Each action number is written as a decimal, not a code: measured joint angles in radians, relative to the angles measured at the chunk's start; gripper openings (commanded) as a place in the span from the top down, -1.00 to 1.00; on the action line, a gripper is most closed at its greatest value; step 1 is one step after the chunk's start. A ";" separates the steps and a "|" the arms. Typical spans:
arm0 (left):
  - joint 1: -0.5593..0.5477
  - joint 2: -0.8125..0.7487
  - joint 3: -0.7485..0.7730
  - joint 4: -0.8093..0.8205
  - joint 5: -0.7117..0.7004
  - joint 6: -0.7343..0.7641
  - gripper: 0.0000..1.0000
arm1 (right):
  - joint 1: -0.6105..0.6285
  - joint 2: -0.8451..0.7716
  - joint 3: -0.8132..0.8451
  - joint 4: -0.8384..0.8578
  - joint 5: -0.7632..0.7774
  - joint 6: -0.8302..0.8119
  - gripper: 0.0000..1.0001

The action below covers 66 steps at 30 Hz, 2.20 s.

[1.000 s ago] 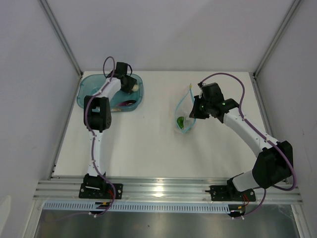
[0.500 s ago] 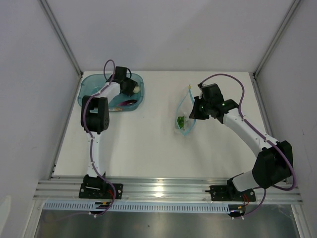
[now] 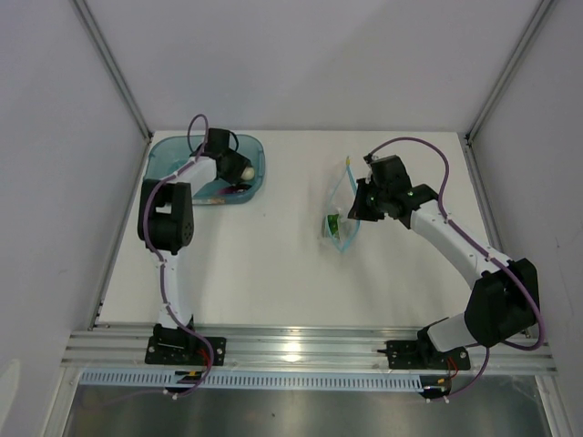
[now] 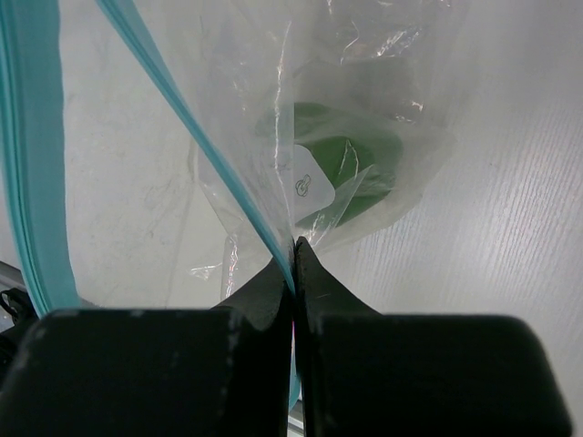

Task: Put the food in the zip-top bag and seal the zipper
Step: Pick up the fake vegetable from the bin, then place the fake vegetable in the zipper food storage bag.

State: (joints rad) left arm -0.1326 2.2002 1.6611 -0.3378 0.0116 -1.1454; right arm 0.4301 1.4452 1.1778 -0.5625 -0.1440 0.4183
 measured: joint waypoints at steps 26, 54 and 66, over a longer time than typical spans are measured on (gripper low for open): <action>-0.037 -0.473 -0.323 -0.008 -0.031 0.067 0.99 | 0.002 0.044 0.032 0.017 0.012 0.000 1.00; -0.526 -0.948 -0.460 -0.112 0.006 0.080 0.99 | 0.113 0.107 0.165 0.006 0.077 0.008 1.00; -0.645 -0.887 -0.460 -0.098 -0.011 0.046 0.99 | 0.140 0.076 0.169 -0.002 0.076 0.027 1.00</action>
State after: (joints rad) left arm -0.7776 1.3136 1.2007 -0.4362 0.0006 -1.0996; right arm 0.5705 1.5211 1.3472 -0.5640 -0.0681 0.4458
